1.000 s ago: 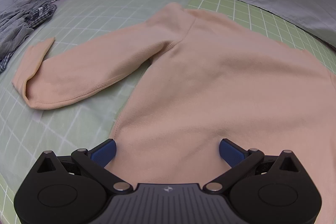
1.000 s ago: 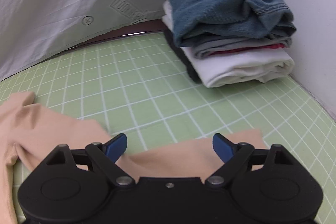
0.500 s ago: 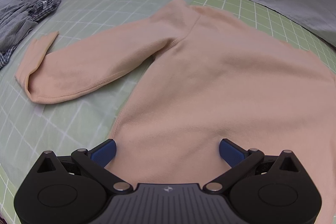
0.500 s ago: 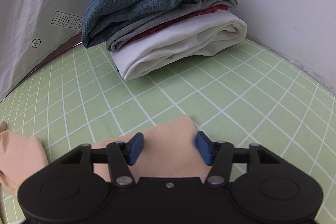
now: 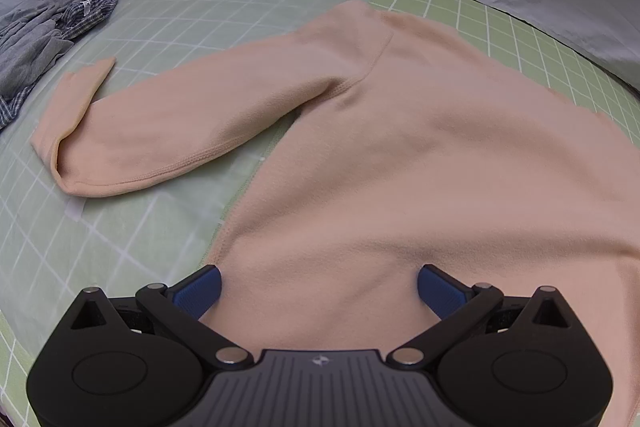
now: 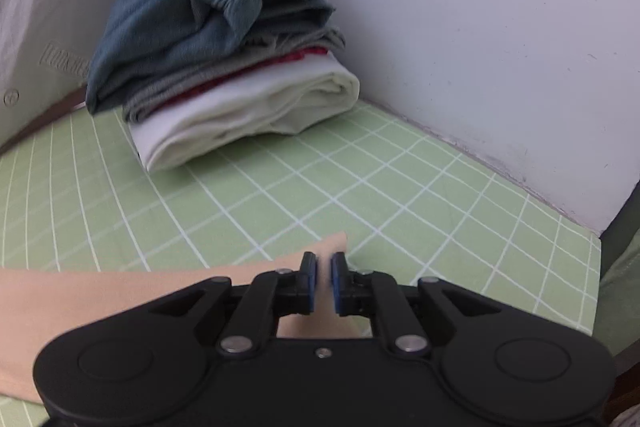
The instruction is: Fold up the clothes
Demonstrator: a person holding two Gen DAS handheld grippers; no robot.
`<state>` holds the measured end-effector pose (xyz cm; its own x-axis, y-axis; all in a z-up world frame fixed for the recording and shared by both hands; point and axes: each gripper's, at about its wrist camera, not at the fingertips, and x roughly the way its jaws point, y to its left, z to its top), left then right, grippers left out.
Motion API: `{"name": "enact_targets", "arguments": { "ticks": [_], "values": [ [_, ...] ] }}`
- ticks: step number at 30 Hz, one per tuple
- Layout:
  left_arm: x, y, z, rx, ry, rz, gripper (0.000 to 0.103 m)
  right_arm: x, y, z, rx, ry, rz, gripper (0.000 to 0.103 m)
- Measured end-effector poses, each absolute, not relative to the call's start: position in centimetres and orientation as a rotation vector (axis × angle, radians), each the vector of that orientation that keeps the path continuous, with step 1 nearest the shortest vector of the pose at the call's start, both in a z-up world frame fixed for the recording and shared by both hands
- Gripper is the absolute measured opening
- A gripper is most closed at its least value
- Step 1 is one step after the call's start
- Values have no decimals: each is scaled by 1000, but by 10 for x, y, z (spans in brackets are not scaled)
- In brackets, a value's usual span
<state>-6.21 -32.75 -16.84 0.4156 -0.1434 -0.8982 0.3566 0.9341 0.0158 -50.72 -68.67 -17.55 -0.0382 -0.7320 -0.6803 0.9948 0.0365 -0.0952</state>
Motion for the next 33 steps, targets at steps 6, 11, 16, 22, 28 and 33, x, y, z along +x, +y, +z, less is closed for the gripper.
{"name": "enact_targets", "arguments": {
  "ticks": [6, 11, 16, 22, 28, 33],
  "values": [
    [-63, -327, -168, 216, 1098, -317, 103, -497, -676, -175, 416, 727, -1537, 62],
    [-64, -327, -168, 215, 1094, -317, 103, -481, -672, -182, 441, 759, -1477, 86],
    [-67, -326, -168, 217, 1083, -327, 103, -448, -668, -173, 440, 736, -1359, 87],
    [-67, -324, -168, 223, 1079, -340, 103, -368, -668, -172, 402, 716, -1093, 94],
    [-69, -324, -168, 222, 1072, -341, 103, -281, -654, -176, 408, 695, -813, 95],
    [-70, -324, -169, 222, 1066, -342, 103, -222, -638, -185, 266, 752, -722, 95]
  ]
}}
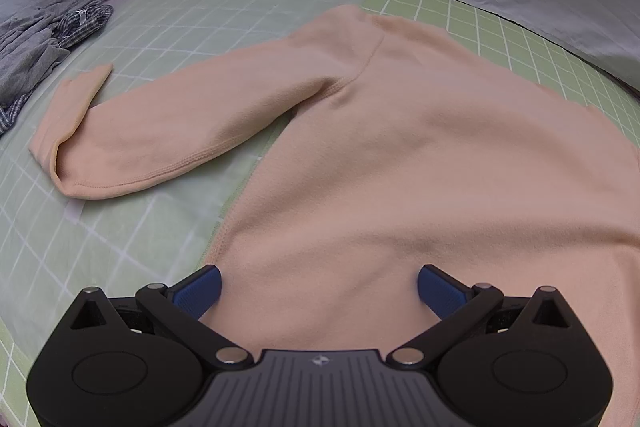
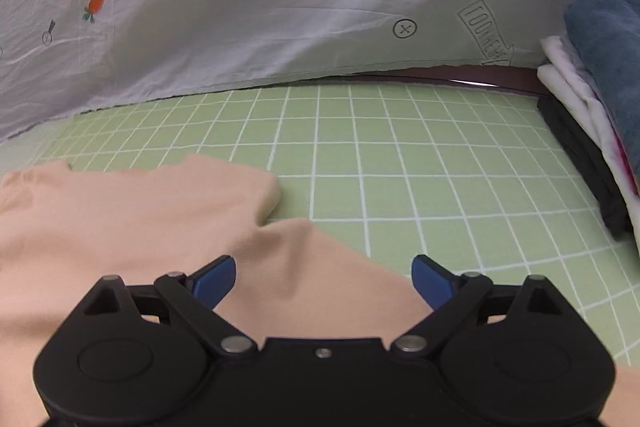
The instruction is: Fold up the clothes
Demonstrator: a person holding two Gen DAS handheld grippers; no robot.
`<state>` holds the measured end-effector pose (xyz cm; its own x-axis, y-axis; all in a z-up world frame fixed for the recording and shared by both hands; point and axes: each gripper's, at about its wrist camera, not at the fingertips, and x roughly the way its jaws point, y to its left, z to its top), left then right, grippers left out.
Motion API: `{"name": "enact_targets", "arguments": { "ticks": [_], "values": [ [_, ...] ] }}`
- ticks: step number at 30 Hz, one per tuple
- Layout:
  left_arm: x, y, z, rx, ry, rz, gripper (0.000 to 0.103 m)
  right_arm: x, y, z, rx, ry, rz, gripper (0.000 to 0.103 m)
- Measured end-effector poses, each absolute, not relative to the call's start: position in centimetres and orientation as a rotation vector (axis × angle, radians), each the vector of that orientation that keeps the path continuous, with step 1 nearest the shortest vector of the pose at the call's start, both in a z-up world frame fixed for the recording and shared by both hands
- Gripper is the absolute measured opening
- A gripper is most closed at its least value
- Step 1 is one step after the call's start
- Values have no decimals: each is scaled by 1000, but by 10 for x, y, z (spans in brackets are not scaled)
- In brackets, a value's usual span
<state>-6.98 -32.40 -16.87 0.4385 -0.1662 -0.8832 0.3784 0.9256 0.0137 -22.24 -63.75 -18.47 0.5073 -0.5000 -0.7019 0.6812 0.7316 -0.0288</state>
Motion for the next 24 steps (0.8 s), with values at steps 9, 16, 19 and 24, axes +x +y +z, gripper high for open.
{"name": "enact_targets", "arguments": {
  "ticks": [9, 16, 19, 24],
  "values": [
    [-64, -328, -169, 224, 1061, -344, 103, -211, -684, -197, 335, 716, -812, 103],
    [-63, -329, -170, 219, 1044, -345, 103, -221, -674, -187, 348, 743, -864, 103],
    [-64, -328, -170, 216, 1034, -346, 103, -240, -645, -178, 422, 715, -877, 103],
    [-64, -322, -167, 219, 1052, -370, 103, -258, -579, -161, 359, 736, -798, 103]
  ]
}}
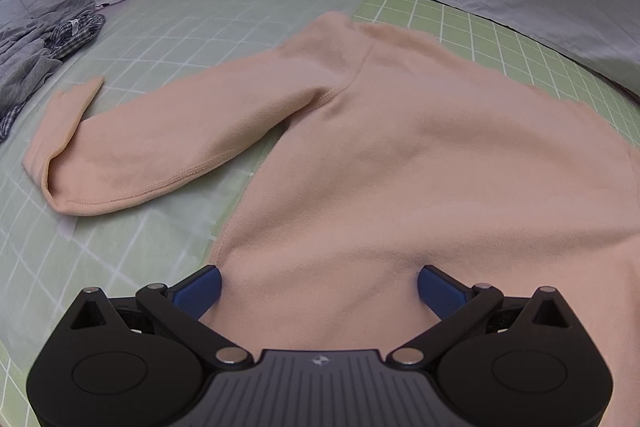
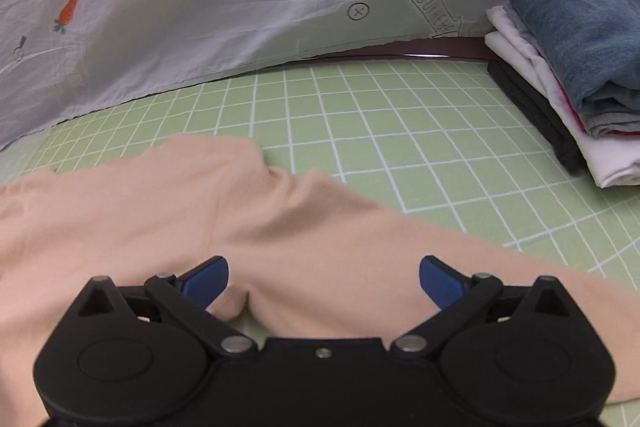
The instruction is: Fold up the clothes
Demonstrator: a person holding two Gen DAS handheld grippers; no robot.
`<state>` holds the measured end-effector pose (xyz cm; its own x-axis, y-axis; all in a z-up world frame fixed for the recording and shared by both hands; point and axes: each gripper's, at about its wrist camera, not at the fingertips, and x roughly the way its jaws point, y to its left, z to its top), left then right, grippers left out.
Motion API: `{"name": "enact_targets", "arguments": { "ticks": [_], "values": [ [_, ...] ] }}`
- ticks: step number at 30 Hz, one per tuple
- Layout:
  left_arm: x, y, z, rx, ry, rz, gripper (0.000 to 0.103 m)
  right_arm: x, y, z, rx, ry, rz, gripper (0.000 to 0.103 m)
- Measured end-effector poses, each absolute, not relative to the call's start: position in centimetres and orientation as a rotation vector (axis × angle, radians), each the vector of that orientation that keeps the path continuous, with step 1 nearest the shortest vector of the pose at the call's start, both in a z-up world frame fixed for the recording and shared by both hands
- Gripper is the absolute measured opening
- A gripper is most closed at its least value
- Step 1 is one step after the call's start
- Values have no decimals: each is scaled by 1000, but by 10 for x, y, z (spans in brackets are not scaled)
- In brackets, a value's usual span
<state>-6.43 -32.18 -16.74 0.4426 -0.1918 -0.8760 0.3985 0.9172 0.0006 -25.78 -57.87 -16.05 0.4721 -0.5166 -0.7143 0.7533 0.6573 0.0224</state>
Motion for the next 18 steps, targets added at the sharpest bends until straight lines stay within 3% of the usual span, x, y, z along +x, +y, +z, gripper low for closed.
{"name": "enact_targets", "arguments": {
  "ticks": [9, 18],
  "values": [
    [-83, -252, -152, 161, 1046, -375, 103, -247, -479, -154, 215, 807, -605, 103],
    [-35, -174, -136, 167, 1019, -310, 103, -222, -421, -174, 280, 862, -635, 103]
  ]
}}
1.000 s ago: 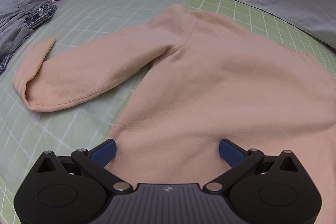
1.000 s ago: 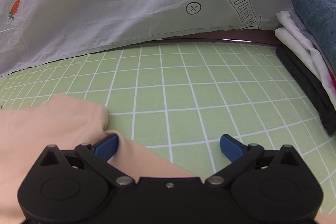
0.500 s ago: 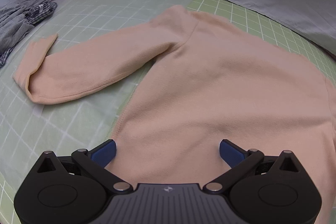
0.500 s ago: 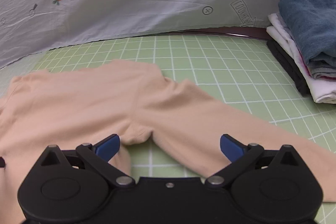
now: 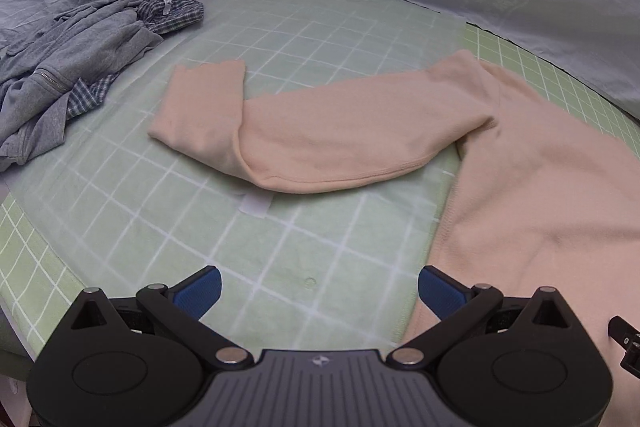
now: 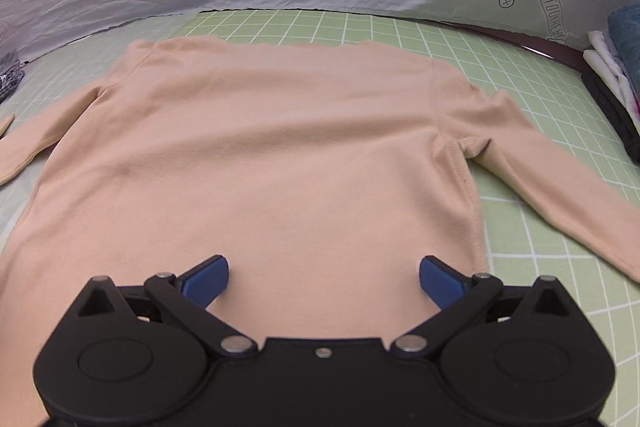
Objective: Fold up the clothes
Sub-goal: 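Move the left gripper to the beige sleeve cuff and grasp it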
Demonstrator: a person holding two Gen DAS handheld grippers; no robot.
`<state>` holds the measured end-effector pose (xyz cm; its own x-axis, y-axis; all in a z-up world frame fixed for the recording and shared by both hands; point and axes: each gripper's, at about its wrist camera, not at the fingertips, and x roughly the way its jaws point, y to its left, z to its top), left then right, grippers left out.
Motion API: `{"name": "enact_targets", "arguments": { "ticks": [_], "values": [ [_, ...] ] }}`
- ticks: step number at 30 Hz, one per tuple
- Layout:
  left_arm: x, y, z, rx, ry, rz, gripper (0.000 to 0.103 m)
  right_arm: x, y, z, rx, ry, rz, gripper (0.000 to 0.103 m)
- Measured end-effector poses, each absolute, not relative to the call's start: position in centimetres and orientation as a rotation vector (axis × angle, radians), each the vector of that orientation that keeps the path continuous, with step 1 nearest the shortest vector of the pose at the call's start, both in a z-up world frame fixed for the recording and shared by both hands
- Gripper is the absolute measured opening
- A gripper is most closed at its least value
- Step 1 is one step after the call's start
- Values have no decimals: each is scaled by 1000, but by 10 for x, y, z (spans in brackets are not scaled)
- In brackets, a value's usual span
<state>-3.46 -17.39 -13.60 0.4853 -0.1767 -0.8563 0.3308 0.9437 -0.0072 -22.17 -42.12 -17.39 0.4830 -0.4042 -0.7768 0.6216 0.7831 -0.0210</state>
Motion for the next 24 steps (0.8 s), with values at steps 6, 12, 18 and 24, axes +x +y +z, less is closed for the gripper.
{"name": "enact_targets", "arguments": {
  "ticks": [6, 12, 18, 24],
  "values": [
    [12, -155, -136, 182, 999, -322, 103, -220, -409, -179, 342, 802, -753, 103],
    [68, -155, -138, 279, 959, -324, 103, -216, -396, -185, 369, 717, -899, 103],
    [114, -152, -149, 286, 1001, -325, 102, -212, -388, -190, 350, 637, -991, 103],
    [126, -137, -157, 292, 1003, -309, 97, -212, -388, -191, 353, 635, -989, 103]
  ]
}}
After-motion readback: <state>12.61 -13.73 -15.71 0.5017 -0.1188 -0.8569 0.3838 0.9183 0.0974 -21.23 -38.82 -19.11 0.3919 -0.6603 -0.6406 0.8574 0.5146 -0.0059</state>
